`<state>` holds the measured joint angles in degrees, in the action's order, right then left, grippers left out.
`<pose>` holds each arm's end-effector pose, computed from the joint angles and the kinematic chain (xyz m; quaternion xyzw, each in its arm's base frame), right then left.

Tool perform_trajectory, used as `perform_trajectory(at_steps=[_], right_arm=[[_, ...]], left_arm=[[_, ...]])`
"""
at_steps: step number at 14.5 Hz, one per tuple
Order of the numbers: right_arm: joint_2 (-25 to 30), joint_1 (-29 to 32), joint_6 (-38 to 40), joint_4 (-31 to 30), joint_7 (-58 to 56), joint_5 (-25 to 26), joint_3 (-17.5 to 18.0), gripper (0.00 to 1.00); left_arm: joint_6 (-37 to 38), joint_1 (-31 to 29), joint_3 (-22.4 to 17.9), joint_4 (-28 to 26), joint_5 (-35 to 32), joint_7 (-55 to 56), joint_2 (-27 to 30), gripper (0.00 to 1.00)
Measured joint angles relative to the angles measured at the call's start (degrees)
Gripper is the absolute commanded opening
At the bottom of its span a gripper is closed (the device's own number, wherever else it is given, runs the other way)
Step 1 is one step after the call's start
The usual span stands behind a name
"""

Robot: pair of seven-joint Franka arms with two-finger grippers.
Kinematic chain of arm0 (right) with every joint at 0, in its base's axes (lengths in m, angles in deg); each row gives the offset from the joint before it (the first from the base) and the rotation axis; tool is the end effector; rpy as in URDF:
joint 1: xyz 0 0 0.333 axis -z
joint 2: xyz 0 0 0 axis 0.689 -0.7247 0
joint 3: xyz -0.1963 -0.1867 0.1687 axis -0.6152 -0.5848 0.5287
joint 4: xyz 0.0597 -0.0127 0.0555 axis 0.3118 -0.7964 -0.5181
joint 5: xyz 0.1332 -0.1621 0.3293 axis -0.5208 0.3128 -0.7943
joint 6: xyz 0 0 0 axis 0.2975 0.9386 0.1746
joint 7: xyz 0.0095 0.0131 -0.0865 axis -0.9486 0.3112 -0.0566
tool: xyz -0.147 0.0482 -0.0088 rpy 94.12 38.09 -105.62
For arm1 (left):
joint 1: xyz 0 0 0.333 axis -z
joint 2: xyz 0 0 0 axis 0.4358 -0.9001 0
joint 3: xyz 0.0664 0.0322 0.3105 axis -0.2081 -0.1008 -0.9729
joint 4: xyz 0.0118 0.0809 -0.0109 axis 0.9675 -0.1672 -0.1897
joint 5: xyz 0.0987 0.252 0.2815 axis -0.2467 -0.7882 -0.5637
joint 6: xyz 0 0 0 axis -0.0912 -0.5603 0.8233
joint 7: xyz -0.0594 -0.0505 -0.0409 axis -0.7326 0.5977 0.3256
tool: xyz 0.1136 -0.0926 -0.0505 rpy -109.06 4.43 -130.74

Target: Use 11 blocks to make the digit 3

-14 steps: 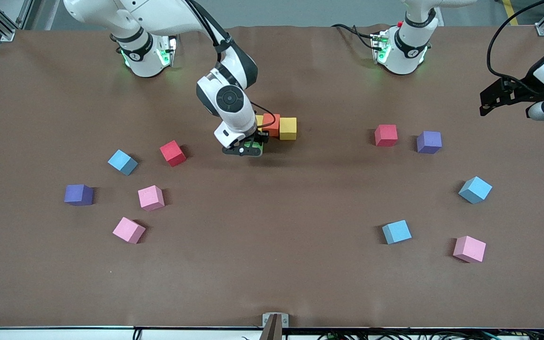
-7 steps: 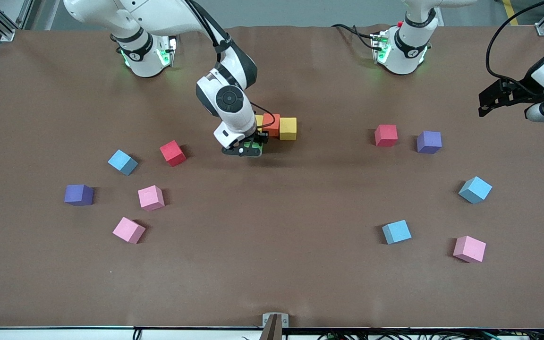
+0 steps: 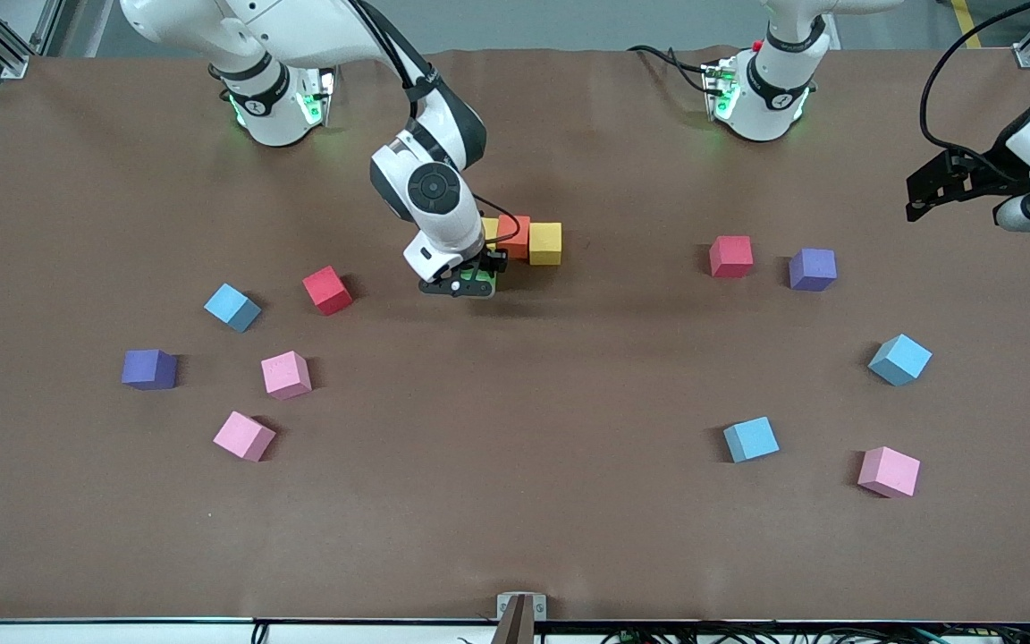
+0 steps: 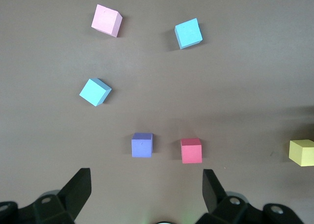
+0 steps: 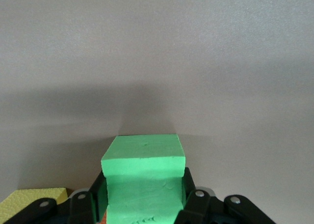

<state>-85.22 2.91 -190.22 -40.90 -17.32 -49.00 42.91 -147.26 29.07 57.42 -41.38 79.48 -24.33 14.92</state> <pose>0.4168 0.4372 0.1752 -0.9972 0.0414 0.0546 0.0312 0.5326 -0.0467 0.5992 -0.9988 0.0435 0.0121 0.0174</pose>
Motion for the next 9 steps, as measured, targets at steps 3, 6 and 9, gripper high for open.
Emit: perform_trajectory(at_steps=[3, 6, 9], right_arm=[[0.0, 0.0, 0.1, 0.0, 0.0, 0.6, 0.0, 0.4], [0.0, 0.0, 0.2, 0.0, 0.0, 0.6, 0.0, 0.4], [0.0, 0.0, 0.2, -0.1, 0.0, 0.6, 0.0, 0.4]], left_arm=[[0.0, -0.1, 0.0, 0.1, 0.0, 0.0, 0.0, 1.0], [0.0, -0.2, -0.3, 0.1, 0.0, 0.0, 0.1, 1.0], [0.0, -1.1, -0.4, 0.1, 0.0, 0.0, 0.2, 1.0]])
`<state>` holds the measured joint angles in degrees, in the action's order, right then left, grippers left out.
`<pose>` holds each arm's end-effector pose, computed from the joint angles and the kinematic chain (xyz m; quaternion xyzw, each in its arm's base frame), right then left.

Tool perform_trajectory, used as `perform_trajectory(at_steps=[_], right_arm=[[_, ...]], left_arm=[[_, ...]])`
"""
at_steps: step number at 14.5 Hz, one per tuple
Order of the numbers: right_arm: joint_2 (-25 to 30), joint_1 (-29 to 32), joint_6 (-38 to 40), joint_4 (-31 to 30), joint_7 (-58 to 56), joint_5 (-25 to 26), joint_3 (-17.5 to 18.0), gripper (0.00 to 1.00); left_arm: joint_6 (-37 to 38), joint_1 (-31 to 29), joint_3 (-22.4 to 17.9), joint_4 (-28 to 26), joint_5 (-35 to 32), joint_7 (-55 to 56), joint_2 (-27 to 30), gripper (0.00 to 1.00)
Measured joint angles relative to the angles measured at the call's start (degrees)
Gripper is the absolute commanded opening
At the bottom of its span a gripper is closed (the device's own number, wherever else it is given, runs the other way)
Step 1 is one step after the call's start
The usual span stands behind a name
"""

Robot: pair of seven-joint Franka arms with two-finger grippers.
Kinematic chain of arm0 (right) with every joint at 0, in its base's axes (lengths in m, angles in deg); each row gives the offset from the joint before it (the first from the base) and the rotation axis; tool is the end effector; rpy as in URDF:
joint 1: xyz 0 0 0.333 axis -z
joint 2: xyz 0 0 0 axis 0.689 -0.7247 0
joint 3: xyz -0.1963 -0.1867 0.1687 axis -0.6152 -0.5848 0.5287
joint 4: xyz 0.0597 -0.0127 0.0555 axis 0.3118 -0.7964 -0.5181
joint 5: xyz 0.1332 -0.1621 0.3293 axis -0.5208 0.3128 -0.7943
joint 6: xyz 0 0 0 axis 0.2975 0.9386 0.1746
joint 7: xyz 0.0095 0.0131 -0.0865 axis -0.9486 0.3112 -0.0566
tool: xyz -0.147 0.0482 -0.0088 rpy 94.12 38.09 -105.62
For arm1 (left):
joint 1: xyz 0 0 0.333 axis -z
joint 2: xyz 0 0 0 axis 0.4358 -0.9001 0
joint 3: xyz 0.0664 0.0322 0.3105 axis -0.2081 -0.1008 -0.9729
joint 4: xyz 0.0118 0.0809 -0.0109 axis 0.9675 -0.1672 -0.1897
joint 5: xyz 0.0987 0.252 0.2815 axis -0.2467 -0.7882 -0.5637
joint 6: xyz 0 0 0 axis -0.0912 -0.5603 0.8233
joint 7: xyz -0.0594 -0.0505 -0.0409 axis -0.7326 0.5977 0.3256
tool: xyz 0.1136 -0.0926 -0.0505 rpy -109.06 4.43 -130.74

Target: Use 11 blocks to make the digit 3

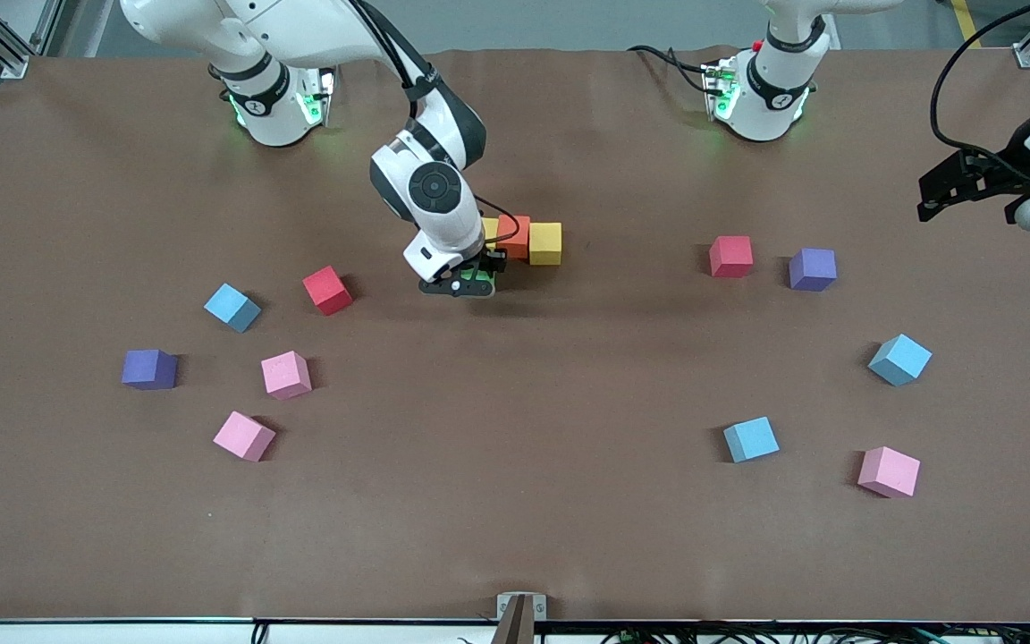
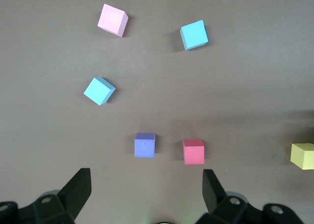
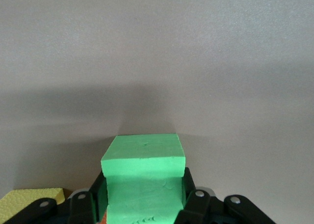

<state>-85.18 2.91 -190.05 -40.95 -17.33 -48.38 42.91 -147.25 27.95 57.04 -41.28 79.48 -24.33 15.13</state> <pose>0.4165 0.4364 0.1750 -0.9975 0.0371 0.0533 0.0277 0.5328 -0.0326 0.6019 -0.9993 0.0304 0.0097 0.0171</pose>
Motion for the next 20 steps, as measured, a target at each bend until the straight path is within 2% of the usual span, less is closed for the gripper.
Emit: perform_trajectory(at_steps=[20], right_arm=[[0.6, 0.0, 0.1, -0.9, 1.0, 0.0, 0.0, 0.39]], left_arm=[[-2.0, 0.2, 0.4, -0.1, 0.0, 0.0, -0.1, 1.0]])
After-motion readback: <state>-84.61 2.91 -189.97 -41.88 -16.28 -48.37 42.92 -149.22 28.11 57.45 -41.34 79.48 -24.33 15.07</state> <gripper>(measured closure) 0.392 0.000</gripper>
